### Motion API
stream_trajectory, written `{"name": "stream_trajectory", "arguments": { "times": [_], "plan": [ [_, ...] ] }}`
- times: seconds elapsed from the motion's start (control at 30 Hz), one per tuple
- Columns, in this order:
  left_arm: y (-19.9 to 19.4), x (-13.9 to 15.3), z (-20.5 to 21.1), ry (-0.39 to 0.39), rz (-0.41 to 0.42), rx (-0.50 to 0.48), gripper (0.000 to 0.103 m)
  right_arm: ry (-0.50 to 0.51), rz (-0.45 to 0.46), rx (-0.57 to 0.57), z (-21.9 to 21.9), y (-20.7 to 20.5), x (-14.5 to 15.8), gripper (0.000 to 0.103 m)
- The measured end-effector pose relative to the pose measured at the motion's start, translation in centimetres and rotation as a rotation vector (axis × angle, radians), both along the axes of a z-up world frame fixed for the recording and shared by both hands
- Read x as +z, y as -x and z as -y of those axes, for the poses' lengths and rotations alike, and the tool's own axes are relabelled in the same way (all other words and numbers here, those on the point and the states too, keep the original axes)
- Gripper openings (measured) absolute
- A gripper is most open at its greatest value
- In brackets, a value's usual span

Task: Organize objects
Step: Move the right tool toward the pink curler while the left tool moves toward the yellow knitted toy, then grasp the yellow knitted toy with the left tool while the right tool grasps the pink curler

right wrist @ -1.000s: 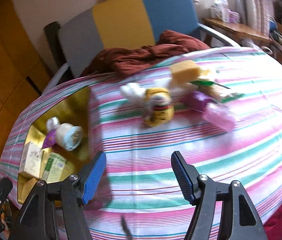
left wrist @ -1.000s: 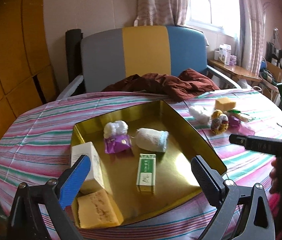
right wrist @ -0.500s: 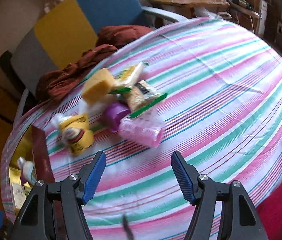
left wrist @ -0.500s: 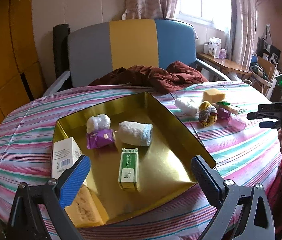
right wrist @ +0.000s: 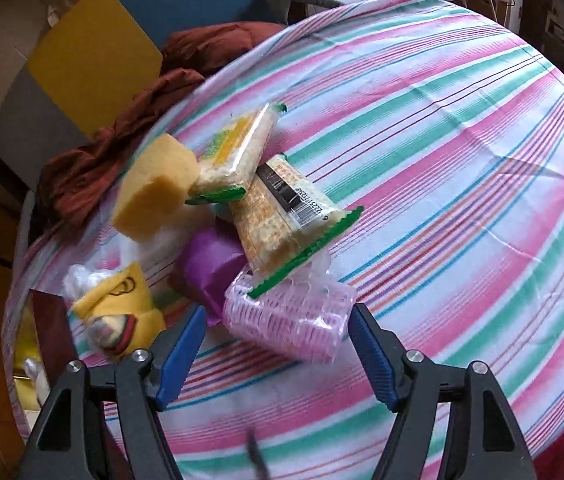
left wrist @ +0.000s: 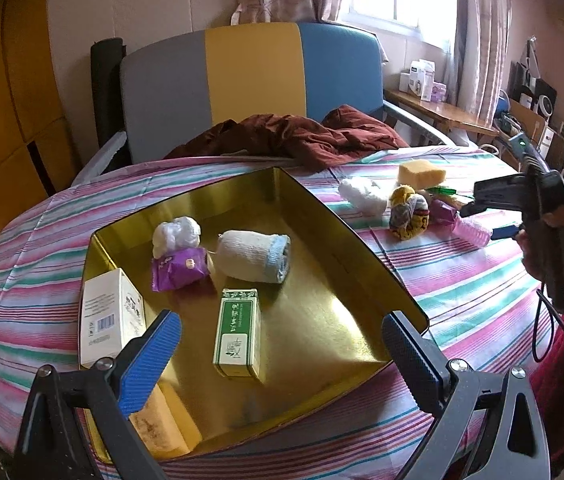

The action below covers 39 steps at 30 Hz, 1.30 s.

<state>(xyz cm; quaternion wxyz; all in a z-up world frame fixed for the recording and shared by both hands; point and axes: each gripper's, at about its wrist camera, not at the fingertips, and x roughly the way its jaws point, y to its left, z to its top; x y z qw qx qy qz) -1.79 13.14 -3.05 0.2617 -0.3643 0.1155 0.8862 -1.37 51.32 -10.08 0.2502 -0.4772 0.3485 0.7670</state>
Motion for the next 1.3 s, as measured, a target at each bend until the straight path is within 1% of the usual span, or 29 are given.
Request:
{"name": "stream_trajectory", "arguments": {
  "times": [0.1,0.17,0.27,0.43,0.53,0.6,0.67,0.8,0.9,1.0,1.03,1.07,1.13,1.2,1.27,1.3],
  "plan": [
    [0.1,-0.2,-0.4,0.006,0.006,-0.008,0.101,0.01,0.029,0.013,-0.2,0.1,-0.8,0.072],
    [0.2,-0.3,-0.8,0.005,0.012,-0.015,0.101,0.01,0.018,0.005,-0.3,-0.3,-0.7,0.07],
    [0.3,-0.2,-1.3,-0.002,0.021,-0.031,0.101,-0.004,0.018,-0.004,-0.3,-1.2,-0.4,0.07],
    [0.5,0.4,-2.8,-0.007,0.006,-0.07,0.101,-0.003,0.01,-0.005,-0.1,-2.2,-0.1,0.07],
    [1.0,1.0,-3.8,-0.024,0.009,-0.09,0.101,0.037,-0.015,0.032,0.4,-2.4,0.0,0.07],
    [1.6,1.2,-4.7,-0.03,0.011,-0.099,0.101,0.07,-0.032,0.09,1.1,-2.1,0.0,0.07],
    [2.2,1.3,-5.7,-0.036,0.03,-0.109,0.101,0.058,-0.033,0.124,1.7,-1.7,0.2,0.07],
    [3.3,1.2,-7.6,-0.043,0.054,-0.13,0.101,0.062,-0.049,0.097,1.1,-2.2,0.5,0.07],
    [4.0,1.1,-9.4,-0.034,0.063,-0.149,0.099,0.077,-0.084,0.089,0.7,-2.4,0.8,0.07],
    [4.6,0.7,-11.6,-0.025,0.081,-0.179,0.098,0.111,-0.156,0.112,0.9,-2.6,1.4,0.07],
    [4.8,0.6,-12.4,-0.021,0.085,-0.189,0.098,0.111,-0.18,0.116,0.9,-2.8,1.8,0.068],
    [5.0,0.4,-13.0,-0.015,0.088,-0.193,0.098,0.106,-0.189,0.114,0.9,-2.8,2.0,0.064],
    [5.5,-0.1,-14.4,-0.004,0.109,-0.202,0.097,0.098,-0.203,0.095,0.4,-3.2,2.4,0.064],
    [6.0,-0.7,-15.7,-0.002,0.135,-0.205,0.097,0.104,-0.201,0.095,0.3,-3.2,2.3,0.064],
    [6.4,-1.2,-16.7,0.007,0.151,-0.206,0.097,0.084,-0.161,0.097,0.4,-2.7,2.1,0.064],
    [6.6,-1.5,-17.1,0.01,0.161,-0.205,0.097,0.096,-0.151,0.102,0.4,-2.6,1.9,0.064]
  ]
}}
